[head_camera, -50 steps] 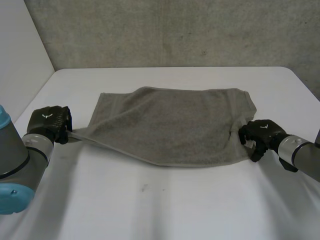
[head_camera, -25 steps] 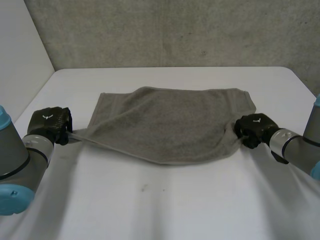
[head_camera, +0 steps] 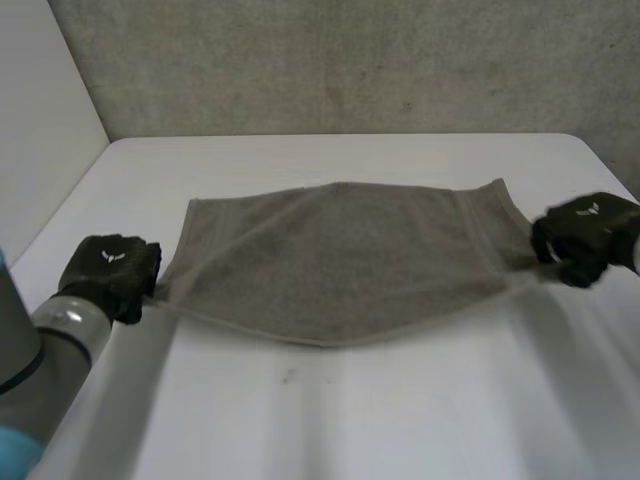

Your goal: Fold the towel.

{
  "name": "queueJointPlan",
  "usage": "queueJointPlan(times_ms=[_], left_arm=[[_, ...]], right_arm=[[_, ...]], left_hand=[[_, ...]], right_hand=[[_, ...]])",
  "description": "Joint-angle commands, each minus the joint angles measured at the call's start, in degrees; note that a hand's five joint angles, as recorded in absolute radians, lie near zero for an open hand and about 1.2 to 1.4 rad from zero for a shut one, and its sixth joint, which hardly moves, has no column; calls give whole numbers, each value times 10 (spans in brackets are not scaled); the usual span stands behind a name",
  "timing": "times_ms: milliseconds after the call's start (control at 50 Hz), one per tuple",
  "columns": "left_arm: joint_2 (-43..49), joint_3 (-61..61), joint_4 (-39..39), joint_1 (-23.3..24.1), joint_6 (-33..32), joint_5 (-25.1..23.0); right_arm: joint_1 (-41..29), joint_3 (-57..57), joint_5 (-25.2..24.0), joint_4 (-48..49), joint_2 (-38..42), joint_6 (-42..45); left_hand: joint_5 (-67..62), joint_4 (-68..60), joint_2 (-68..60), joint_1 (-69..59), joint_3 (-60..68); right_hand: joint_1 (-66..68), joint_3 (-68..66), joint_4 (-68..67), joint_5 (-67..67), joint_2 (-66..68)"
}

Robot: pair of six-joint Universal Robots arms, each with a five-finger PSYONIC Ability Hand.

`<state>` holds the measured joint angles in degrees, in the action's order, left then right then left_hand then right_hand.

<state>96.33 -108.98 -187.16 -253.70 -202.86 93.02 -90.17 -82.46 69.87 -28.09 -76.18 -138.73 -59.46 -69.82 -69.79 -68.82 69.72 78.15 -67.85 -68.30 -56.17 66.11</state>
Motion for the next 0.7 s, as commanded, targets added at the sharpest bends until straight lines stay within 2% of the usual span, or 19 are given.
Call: queueJointPlan(times_ms=[20,140,260,300,360,400,420,460,500,520,560,700], left_arm=[[-101,-72,34,-3,-76,1],[-153,-94,51,-3,-98,1],[-157,-97,50,-4,-104,-6],[-154,-95,46,-6,-103,-6],[-107,-79,28,-2,-102,-13],[-44,-43,1,3,-99,-24],[-44,-43,1,3,-99,-24],[-13,-20,-8,6,-98,-26],[60,37,-23,8,-97,-25],[61,38,-23,8,-97,-25],[131,109,-26,13,-97,-24],[259,262,-26,15,-98,-22]], right_arm=[[59,-72,31,-77,-117,116],[90,-126,27,-88,-171,156],[96,-139,15,-79,-173,173],[94,-140,-8,-52,-160,163],[94,-139,-15,-30,-139,153],[91,-126,-16,21,-68,111],[90,-125,-16,21,-68,111],[80,-91,-10,64,-13,62],[62,-73,-4,81,12,41],[61,-73,-4,81,12,41],[24,-27,17,114,76,9],[-4,65,65,171,168,-29]], left_hand=[[-105,-102,-102,-112,103],[-105,-102,-102,-112,103],[-105,-102,-102,-112,103],[-105,-102,-102,-112,103],[-105,-102,-102,-112,103],[-105,-102,-102,-112,103],[-105,-102,-102,-112,103],[-105,-102,-102,-112,103],[-105,-102,-102,-112,103],[-105,-102,-102,-112,103],[-105,-102,-102,-112,103],[-105,-102,-102,-112,103]], right_hand=[[19,-121,-117,-138,139],[19,-121,-117,-138,139],[19,-121,-117,-138,139],[19,-121,-117,-138,139],[19,-121,-117,-138,139],[19,-121,-117,-138,139],[19,-121,-117,-138,139],[19,-121,-117,-138,139],[19,-121,-117,-138,139],[19,-121,-117,-138,139],[19,-121,-117,-138,139],[19,-121,-117,-138,139]])
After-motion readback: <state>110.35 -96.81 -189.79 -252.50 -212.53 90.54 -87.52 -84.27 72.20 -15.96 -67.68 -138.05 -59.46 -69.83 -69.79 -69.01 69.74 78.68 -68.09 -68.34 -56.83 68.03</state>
